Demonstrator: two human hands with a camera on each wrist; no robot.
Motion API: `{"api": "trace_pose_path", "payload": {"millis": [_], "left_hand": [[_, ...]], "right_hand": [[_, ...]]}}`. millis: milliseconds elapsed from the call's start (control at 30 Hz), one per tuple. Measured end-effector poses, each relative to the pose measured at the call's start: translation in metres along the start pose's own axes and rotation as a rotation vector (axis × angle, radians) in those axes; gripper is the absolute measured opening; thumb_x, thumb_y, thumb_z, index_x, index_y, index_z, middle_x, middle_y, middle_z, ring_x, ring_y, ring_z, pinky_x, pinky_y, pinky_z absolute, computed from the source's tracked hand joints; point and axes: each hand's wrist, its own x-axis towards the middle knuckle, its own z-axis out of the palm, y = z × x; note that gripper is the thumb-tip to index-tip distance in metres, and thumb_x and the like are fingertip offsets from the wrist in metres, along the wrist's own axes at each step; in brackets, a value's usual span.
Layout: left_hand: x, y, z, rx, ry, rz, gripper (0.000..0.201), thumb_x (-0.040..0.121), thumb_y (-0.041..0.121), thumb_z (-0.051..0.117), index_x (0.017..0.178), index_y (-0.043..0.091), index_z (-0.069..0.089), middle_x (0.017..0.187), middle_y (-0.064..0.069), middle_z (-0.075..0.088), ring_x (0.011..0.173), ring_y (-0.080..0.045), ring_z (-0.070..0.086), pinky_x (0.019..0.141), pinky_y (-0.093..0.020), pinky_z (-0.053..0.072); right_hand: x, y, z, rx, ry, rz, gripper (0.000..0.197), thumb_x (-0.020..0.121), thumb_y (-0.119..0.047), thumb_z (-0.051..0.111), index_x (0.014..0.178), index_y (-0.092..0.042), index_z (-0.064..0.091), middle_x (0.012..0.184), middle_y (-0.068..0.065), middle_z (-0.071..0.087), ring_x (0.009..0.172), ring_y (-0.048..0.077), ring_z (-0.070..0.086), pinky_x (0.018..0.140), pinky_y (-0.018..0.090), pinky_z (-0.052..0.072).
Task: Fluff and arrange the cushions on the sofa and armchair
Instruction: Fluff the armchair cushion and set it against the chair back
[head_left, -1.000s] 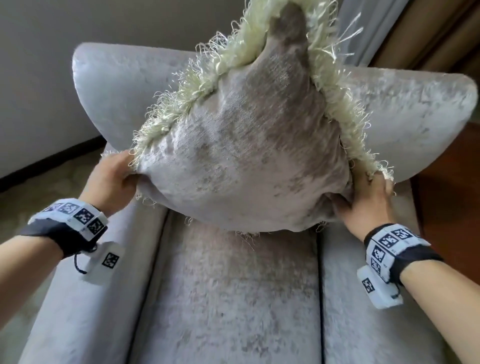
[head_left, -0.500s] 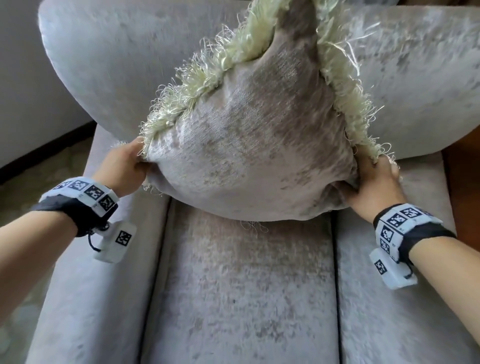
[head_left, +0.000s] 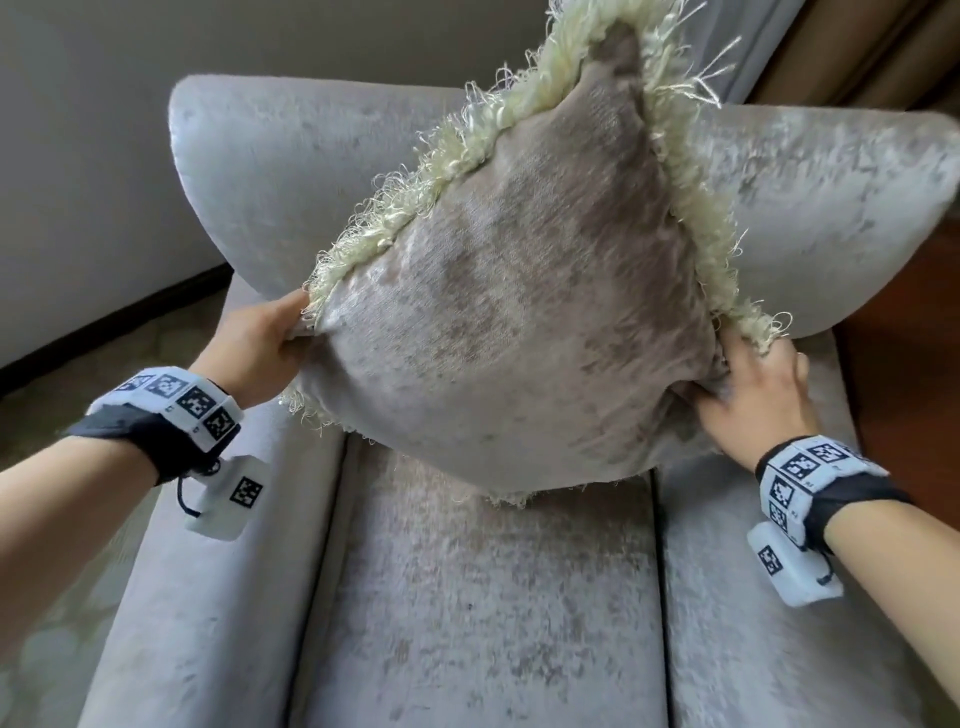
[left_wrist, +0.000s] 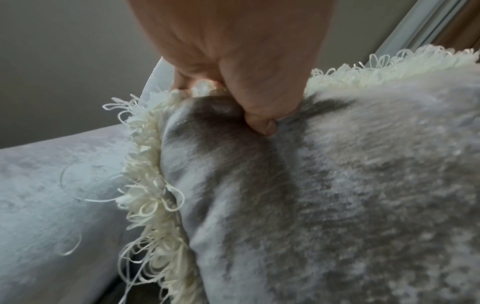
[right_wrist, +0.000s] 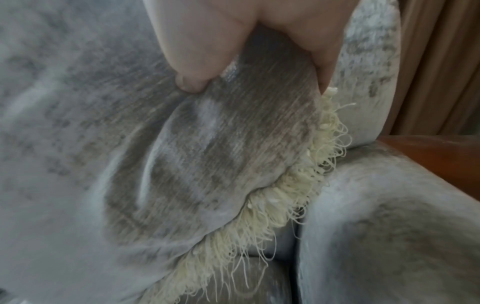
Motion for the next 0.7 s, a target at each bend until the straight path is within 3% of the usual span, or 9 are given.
{"api": "trace_pose_path", "payload": {"millis": [100, 167, 333, 467, 567, 700], "left_hand": [[0.001, -0.007, 0.020, 0.029, 0.022, -0.029, 0.010, 0.087, 0.010, 0.061, 0.087, 0.007, 0.051, 0.070, -0.010, 0.059, 0.064, -0.031, 0.056, 0.057, -0.042, 0.048], [0.000, -0.012, 0.035, 0.041, 0.057, -0.066, 0.009, 0.085, 0.005, 0.059, 0.087, 0.008, 0.050, 0.075, -0.011, 0.059, 0.069, -0.033, 0.056, 0.059, -0.046, 0.049], [-0.009, -0.011, 0.040, 0.057, 0.117, -0.160, 0.016, 0.080, -0.007, 0.055, 0.094, 0.001, 0.055, 0.088, -0.020, 0.059, 0.078, -0.036, 0.054, 0.066, -0.046, 0.047], [-0.009, -0.019, 0.039, 0.096, 0.036, -0.146, 0.022, 0.080, -0.004, 0.055, 0.099, 0.006, 0.057, 0.091, -0.017, 0.062, 0.084, -0.038, 0.058, 0.071, -0.046, 0.049], [0.004, -0.021, 0.053, 0.142, -0.028, -0.221, 0.022, 0.081, -0.001, 0.053, 0.100, 0.009, 0.057, 0.092, -0.014, 0.064, 0.086, -0.037, 0.059, 0.073, -0.046, 0.049], [0.020, -0.037, 0.073, 0.258, -0.094, -0.211, 0.029, 0.075, 0.004, 0.054, 0.104, 0.009, 0.055, 0.099, -0.016, 0.061, 0.094, -0.040, 0.056, 0.082, -0.055, 0.048]], "right_hand": [[-0.002, 0.000, 0.012, -0.054, 0.033, -0.045, 0.078, 0.077, -0.028, 0.074, 0.138, -0.032, 0.026, 0.115, 0.024, 0.035, 0.109, 0.042, 0.031, 0.089, 0.058, 0.041], [-0.002, 0.001, 0.022, -0.028, 0.088, -0.088, 0.078, 0.076, -0.025, 0.074, 0.136, -0.032, 0.025, 0.112, 0.024, 0.035, 0.107, 0.041, 0.031, 0.081, 0.058, 0.043], [-0.004, 0.006, 0.029, 0.033, 0.172, -0.166, 0.081, 0.078, -0.034, 0.075, 0.142, -0.032, 0.025, 0.109, 0.029, 0.037, 0.106, 0.046, 0.034, 0.079, 0.060, 0.043], [0.002, 0.001, 0.036, -0.014, 0.123, -0.145, 0.079, 0.079, -0.037, 0.073, 0.142, -0.034, 0.025, 0.105, 0.027, 0.037, 0.099, 0.045, 0.036, 0.078, 0.060, 0.043], [0.012, -0.006, 0.048, -0.049, 0.096, -0.088, 0.077, 0.081, -0.042, 0.070, 0.142, -0.037, 0.023, 0.108, 0.026, 0.035, 0.098, 0.043, 0.034, 0.081, 0.058, 0.039], [0.020, -0.005, 0.060, -0.103, 0.106, -0.062, 0.084, 0.079, -0.053, 0.068, 0.141, -0.042, 0.014, 0.112, 0.024, 0.034, 0.101, 0.039, 0.032, 0.081, 0.057, 0.036]]}}
